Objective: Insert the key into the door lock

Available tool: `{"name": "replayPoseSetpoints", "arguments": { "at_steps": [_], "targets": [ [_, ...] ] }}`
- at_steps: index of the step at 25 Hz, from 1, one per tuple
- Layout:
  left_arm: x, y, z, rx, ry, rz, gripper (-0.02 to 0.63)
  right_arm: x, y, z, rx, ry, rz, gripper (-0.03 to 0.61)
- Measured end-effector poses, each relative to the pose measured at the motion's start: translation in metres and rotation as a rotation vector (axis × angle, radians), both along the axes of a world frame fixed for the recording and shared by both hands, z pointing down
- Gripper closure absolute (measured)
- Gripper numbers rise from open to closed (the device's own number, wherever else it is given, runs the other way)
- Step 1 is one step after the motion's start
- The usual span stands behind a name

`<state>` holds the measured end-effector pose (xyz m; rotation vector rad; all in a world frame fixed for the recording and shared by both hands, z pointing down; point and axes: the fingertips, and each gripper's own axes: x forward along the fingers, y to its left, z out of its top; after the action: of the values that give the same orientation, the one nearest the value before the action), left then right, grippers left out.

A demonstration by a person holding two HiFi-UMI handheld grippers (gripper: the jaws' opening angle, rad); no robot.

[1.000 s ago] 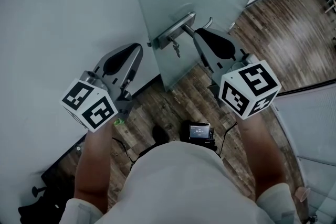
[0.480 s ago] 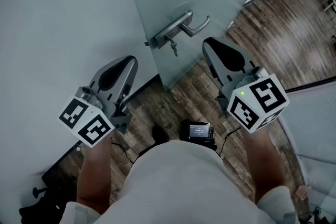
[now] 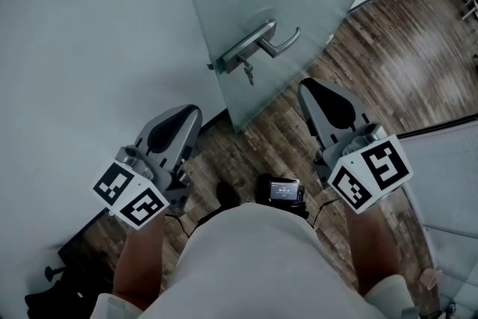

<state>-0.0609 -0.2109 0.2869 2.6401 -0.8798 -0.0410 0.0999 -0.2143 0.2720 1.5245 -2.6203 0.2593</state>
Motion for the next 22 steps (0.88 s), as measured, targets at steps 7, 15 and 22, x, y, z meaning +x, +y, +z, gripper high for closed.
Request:
{"name": "replayPoseSetpoints", "arguments": {
  "at_steps": [7,15,22],
  "targets": [
    [-0.002,0.014,0.009,-0.02,-0.007,-0.005,0.595,0.006,0.014,0.012,-0.028,0.013,0.015,0.549],
    [0.001,0.034,0.017,-0.03,-0.007,0.015,0.595,0.005,0.028,0.023,-0.065,-0.016,0.009,0.551],
    [0.002,0.051,0.033,-0.074,-0.02,0.028,0.595,-0.001,0.04,0.028,-0.087,-0.024,-0.006,0.555]
  ]
}}
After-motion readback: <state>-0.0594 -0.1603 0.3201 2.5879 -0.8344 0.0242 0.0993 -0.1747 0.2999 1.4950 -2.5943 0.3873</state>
